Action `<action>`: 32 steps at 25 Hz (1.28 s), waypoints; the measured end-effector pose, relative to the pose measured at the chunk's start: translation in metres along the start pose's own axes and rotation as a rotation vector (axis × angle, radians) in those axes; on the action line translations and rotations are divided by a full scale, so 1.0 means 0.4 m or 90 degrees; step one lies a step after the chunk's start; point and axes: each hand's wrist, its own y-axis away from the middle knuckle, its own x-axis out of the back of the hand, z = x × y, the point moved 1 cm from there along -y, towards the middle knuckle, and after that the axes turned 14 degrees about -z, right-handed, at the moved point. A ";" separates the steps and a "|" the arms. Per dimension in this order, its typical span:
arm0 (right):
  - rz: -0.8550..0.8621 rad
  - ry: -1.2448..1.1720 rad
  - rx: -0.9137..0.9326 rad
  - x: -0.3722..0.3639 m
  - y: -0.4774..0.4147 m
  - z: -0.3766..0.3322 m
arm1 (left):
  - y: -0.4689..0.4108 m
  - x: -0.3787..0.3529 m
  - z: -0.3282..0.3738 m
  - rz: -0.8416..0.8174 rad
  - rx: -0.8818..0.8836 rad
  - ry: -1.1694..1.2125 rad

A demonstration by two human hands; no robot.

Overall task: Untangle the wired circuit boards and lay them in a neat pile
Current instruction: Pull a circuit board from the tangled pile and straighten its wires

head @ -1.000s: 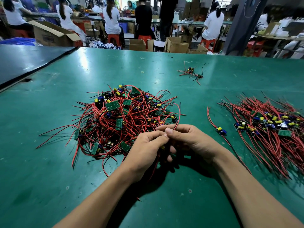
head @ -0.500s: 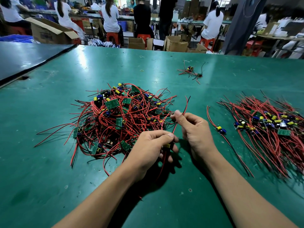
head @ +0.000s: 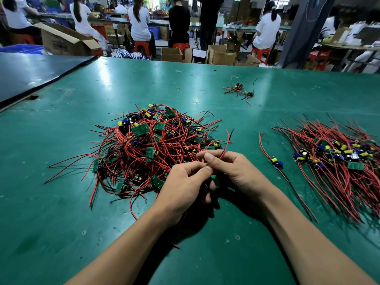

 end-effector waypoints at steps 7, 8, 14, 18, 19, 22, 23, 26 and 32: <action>0.184 0.336 0.125 0.037 -0.007 -0.017 | -0.002 0.000 0.009 -0.028 0.013 -0.005; 0.199 0.362 0.143 0.041 -0.009 -0.020 | -0.002 -0.001 0.009 -0.032 0.012 -0.011; 0.307 0.366 0.178 0.055 -0.014 -0.018 | -0.004 -0.001 0.009 -0.041 0.016 -0.027; 0.258 0.137 0.090 0.030 -0.028 -0.010 | -0.002 0.006 0.006 -0.027 0.019 -0.022; 0.219 0.098 0.069 0.025 -0.026 -0.009 | -0.002 0.008 0.005 -0.020 0.019 -0.009; 0.053 0.047 0.019 0.006 -0.011 0.001 | -0.003 0.010 0.004 -0.004 0.022 0.034; 0.035 0.039 0.017 0.004 -0.008 0.003 | -0.003 0.010 0.003 -0.004 0.022 0.034; 0.148 0.088 0.049 0.019 -0.013 0.000 | -0.003 0.009 0.004 -0.022 0.019 0.019; 0.329 0.108 0.131 0.043 -0.024 -0.009 | -0.005 0.001 0.001 -0.049 0.010 -0.035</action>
